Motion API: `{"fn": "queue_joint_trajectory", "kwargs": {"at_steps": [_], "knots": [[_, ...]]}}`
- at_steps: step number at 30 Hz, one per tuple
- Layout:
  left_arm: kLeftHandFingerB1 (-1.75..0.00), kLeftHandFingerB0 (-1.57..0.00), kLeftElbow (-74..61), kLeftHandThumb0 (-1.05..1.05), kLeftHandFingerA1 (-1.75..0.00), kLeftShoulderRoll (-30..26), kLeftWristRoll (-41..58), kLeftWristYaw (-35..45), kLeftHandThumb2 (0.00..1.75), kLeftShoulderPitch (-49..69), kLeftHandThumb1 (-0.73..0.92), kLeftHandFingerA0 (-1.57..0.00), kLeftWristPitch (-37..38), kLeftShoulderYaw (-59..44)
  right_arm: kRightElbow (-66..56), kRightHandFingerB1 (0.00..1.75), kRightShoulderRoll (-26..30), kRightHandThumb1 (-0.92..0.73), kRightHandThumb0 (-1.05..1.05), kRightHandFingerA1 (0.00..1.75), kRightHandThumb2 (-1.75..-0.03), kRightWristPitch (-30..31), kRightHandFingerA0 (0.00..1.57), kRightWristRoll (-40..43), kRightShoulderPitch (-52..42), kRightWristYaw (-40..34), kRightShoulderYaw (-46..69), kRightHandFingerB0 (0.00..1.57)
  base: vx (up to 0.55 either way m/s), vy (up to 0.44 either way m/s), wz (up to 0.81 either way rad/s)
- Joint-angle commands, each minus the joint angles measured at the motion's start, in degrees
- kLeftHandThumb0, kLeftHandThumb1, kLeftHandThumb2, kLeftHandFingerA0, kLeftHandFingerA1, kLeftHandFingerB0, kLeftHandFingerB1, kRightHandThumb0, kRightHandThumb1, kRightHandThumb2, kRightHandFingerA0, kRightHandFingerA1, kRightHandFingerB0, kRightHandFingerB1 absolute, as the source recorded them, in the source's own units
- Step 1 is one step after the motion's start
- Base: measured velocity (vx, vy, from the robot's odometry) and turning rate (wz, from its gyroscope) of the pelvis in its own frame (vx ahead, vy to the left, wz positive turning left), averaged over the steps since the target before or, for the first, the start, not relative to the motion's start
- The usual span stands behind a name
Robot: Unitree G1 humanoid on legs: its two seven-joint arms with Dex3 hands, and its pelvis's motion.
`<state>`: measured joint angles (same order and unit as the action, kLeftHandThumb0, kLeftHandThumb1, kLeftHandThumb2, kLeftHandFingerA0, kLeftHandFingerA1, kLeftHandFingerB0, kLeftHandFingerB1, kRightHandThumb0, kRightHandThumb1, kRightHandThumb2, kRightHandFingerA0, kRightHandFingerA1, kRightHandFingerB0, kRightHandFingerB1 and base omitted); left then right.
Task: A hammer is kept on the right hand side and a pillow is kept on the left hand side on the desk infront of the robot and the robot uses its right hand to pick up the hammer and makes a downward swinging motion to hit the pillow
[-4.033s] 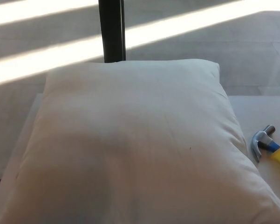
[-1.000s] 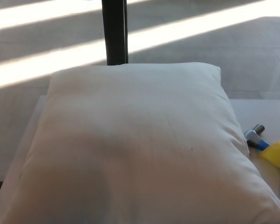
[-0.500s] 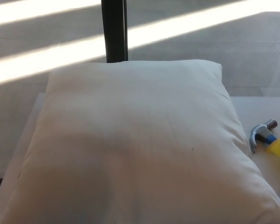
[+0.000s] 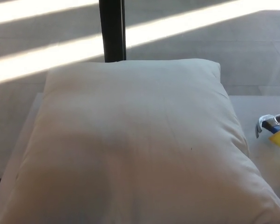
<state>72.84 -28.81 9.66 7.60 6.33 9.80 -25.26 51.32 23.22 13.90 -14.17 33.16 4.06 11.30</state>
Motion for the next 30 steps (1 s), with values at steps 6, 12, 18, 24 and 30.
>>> {"fn": "queue_joint_trajectory", "kwargs": {"at_steps": [6, 12, 18, 24, 30], "knots": [[-0.56, -0.72, 0.2, -0.61, -0.64, -1.0, 0.4, 1.6, 0.63, 0.8, 0.75, -0.81, 2.4, -0.3, -6.7, 1.75, -2.0, -0.66, -0.23, 1.75, -1.07, 5.0, 0.99, 11.2, 1.3, 4.8, 6.5, 0.71, 0.0, 0.0, 0.0], [-0.52, -0.63, 0.2, -0.6, -0.61, -0.7, 0.5, 0.9, 0.62, 1.2, 0.75, -0.77, 1.8, -0.5, -7.3, 1.75, -2.5, -0.71, -0.25, 1.75, -1.1, 9.2, 0.98, 16.6, 3.8, 7.2, 10.9, 0.65, 0.0, 0.0, 0.0], [-0.52, -0.62, 0.6, -0.59, -0.61, -0.4, -0.2, 0.6, 0.63, 1.8, 0.76, -0.75, 1.8, 0.2, -6.6, 1.75, -3.8, -0.79, -0.28, 1.75, -1.04, 19.5, 1.02, 22.2, 8.4, 8.1, 16.2, 0.67, 0.0, 0.0, 0.0], [-0.53, -0.63, 0.1, -0.62, -0.62, -0.2, 0.6, 1.7, 0.62, 2.9, 0.76, -0.76, 2.4, -0.5, -5.5, 1.75, -3.5, -0.79, -0.34, 1.75, -1.02, 30.2, 1.04, 26.6, 14.8, 16.2, 16.6, 0.73, 0.0, 0.0, 0.0], [-0.52, -0.6, 0.2, -0.62, -0.61, -0.2, 1.4, 1.6, 0.62, 2.5, 0.75, -0.74, 1.2, -1.2, -7.2, 1.69, -3.9, -0.75, -0.37, 1.75, -0.95, 38.3, 1.06, 28.2, 19.3, 21.1, 13.6, 0.77, 0.0, 0.0, 0.0]]}}
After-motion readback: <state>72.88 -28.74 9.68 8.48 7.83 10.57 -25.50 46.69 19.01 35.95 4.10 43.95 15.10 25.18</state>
